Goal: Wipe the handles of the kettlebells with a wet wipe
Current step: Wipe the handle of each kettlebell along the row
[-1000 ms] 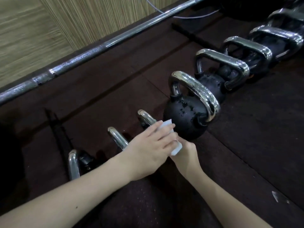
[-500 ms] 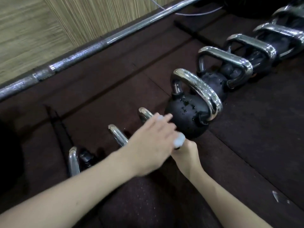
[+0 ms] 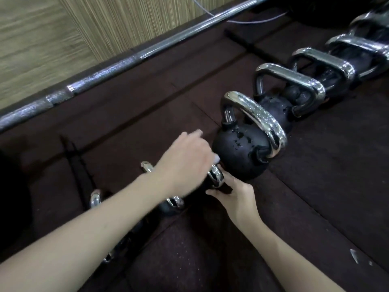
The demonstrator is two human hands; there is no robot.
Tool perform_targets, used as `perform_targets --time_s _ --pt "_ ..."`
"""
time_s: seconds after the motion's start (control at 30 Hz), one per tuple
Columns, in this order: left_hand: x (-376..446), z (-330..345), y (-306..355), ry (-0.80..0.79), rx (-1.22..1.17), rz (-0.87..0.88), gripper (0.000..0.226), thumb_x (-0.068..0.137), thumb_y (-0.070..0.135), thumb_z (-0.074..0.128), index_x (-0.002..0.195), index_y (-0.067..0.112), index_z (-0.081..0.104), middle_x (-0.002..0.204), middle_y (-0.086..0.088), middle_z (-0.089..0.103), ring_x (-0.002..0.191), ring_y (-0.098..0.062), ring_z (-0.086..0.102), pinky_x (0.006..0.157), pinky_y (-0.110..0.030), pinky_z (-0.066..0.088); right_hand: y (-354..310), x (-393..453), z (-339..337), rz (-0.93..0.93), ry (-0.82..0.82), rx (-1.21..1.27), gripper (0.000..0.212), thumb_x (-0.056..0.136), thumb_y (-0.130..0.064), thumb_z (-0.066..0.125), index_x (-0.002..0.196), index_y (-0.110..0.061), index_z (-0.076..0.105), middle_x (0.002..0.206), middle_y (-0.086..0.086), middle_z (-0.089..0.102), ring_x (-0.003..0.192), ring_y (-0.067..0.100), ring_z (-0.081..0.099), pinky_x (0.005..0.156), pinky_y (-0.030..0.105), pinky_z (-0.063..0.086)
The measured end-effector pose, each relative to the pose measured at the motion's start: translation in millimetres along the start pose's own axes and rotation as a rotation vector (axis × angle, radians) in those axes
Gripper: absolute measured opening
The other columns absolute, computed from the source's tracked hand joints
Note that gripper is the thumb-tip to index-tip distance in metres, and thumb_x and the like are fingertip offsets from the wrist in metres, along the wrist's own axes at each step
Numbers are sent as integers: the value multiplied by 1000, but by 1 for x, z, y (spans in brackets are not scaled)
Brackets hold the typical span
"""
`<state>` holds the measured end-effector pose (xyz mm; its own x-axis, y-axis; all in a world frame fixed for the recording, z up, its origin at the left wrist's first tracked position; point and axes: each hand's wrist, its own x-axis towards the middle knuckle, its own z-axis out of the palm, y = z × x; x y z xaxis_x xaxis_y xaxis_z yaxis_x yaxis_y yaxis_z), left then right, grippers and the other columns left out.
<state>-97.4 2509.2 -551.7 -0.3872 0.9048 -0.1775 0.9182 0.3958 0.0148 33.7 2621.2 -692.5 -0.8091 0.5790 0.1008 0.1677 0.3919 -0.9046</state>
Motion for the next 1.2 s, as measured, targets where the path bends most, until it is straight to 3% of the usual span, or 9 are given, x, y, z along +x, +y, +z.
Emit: perform_targets --time_s 0.17,0.3,0.4,0.53,0.67,0.8,1.07,1.13,1.2 --pt "-23 24 22 34 103 208 40 105 29 42 131 8 64 138 -11 63 143 -35 48 124 -53 29 -3 -5 0 7 2 -51 14 81 -17 80 92 -15 74 81 -36 60 78 -21 61 71 0 42" --pt "-4 8 -4 78 -73 36 40 106 33 25 111 25 63 114 -2 66 130 -30 55 122 -50 32 -2 1 1 42 -19 -43 42 74 -13 93 113 -10 78 111 -14 76 106 -11 66 91 5 46" --pt "5 -2 -34 -38 -216 -134 30 105 19 25 97 24 53 104 -6 61 106 -31 57 103 -51 46 -2 1 0 51 -44 11 52 74 -18 93 122 -9 73 136 -8 69 130 5 61 115 33 46" --pt "2 6 -40 34 -47 5 44 101 34 11 96 26 54 98 -10 61 104 -33 60 114 -55 41 -6 -1 1 86 -66 -13 54 75 -21 92 126 -18 73 134 -12 70 130 3 61 115 35 47" --pt "-15 22 1 128 17 163 48 106 35 29 134 17 63 135 -7 65 144 -34 48 125 -53 30 -12 0 0 176 -48 -100 30 79 -6 87 83 -32 72 82 -15 73 83 -19 65 74 4 47" --pt "-18 40 3 262 89 280 48 107 38 33 132 12 64 138 -8 64 143 -30 50 126 -47 30 -20 1 2 220 -65 -151 46 86 -9 79 62 -35 50 49 -13 56 59 -16 59 56 6 41" --pt "-9 20 -39 253 -79 105 29 101 15 57 128 14 69 130 -6 70 136 -28 58 117 -41 41 -61 1 -14 219 -205 -306 28 77 -19 89 82 -37 68 79 -26 71 82 -16 63 72 10 44" --pt "-17 2 -43 168 -235 -18 31 108 11 46 135 12 61 140 -8 60 140 -28 52 118 -41 39 -82 0 -38 243 -353 -389 30 79 -25 87 105 -31 75 101 -22 75 95 -10 65 87 19 49" --pt "-28 -16 -49 117 -363 -138 30 112 15 31 125 10 58 132 -12 58 128 -34 57 107 -50 45 -98 -5 -65 302 -509 -504 47 83 -32 84 128 -26 72 118 -17 73 108 -3 64 89 6 45"
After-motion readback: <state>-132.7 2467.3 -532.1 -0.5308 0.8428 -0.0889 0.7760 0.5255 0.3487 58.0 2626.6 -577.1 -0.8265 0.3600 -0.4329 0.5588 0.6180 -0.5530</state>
